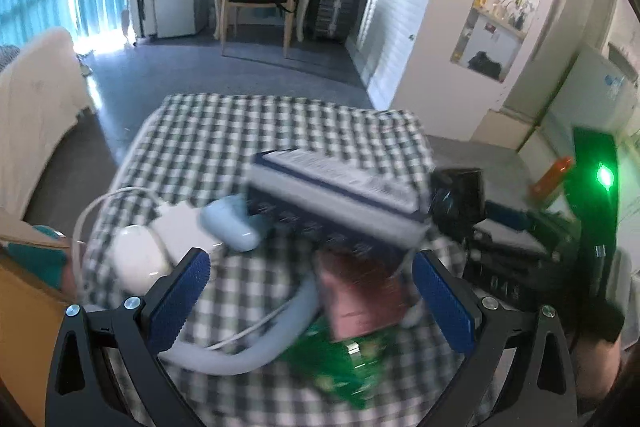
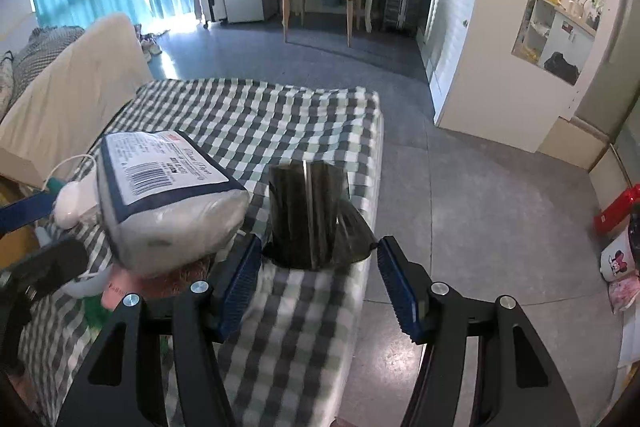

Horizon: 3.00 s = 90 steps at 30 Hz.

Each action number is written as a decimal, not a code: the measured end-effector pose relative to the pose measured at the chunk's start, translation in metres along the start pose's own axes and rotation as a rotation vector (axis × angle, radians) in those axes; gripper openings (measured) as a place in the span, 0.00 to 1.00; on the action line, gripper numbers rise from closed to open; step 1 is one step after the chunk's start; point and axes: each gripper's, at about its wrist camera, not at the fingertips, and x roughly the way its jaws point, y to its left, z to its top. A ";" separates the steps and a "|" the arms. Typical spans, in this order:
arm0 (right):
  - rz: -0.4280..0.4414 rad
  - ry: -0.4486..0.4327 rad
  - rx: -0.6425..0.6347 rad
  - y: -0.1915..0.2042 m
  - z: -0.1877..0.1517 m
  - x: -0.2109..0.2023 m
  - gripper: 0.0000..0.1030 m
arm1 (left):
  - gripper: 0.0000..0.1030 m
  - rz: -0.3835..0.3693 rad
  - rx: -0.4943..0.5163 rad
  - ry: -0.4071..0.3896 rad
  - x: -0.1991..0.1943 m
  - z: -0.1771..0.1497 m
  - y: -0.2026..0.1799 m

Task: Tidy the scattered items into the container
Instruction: 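Reach the right gripper to the black cup while the left reaches the blue-white package, then grasp the blue-and-white boxed package with the left gripper and lift it, then carry the package over the cardboard box and open the left gripper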

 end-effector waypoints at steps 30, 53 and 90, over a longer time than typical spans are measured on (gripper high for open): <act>0.050 -0.070 0.005 -0.039 -0.010 -0.016 0.73 | 0.46 -0.078 -0.441 0.175 0.083 0.017 0.019; 0.125 -0.007 -0.113 0.030 -0.024 -0.046 0.83 | 0.21 -0.118 -0.284 -0.145 -0.131 0.028 0.039; -0.049 0.165 -0.412 0.153 -0.058 0.011 0.75 | 0.93 0.521 -0.443 -0.138 -0.244 -0.087 0.224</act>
